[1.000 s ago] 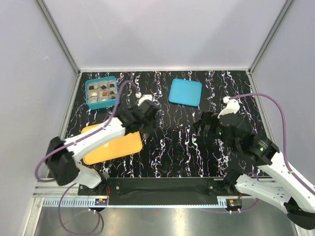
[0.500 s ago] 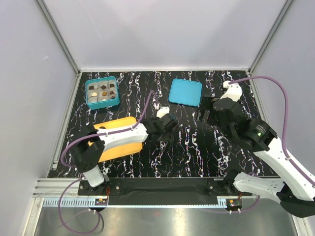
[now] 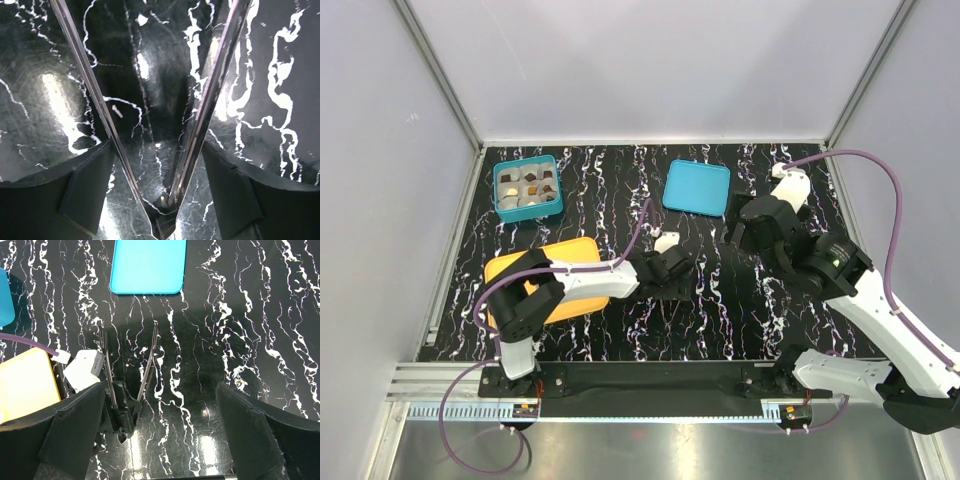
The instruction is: Pack the chocolate
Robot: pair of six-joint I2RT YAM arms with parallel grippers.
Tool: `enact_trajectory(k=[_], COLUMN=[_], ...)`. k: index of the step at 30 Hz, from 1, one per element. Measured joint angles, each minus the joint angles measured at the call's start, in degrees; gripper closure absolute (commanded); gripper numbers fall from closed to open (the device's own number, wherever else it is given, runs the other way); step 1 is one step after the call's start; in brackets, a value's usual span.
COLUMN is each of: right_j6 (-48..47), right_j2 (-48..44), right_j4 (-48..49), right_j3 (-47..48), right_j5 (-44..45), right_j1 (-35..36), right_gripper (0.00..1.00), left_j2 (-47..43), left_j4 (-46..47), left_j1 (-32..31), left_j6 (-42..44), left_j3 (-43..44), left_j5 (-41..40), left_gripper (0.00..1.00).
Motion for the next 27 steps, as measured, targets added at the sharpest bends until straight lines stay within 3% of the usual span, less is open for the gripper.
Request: enact_trajectory(k=[5,11,18,22,27], right_j6=[0.4,0.0,-4.2,-8.5,-11.2], right_j2=[0.0,-1.5,-1.7,3.2,12.1], right_j4=[0.1,2.5,8.8,14.5,20.4], right_j3=[0.0,-1.7,-4.8,-4.6,-2.5], right_j5=[-0.6,-2.4,-2.3,-6.1,-14.9], right_j1=[0.0,0.0,-0.8,-8.0,-19.0], right_gripper=[0.0,0.0,0.0,0.0,0.0], left_j2=[0.0,-3.6,-20.6,-33.4,-45.0], left_j4=[1.1,-3.3,-14.3,-17.2,-21.0], left_j1=[0.0,0.0,0.4,4.2,10.3], left_j6=[-0.2,0.7,5.0,6.8,8.1], left_j3=[0.0,0.3,9.8,12.3,8.5], left_j5=[0.5,0.7,-5.7,-9.6,-14.1], left_gripper=[0.01,0.01,0.01,0.01,0.01])
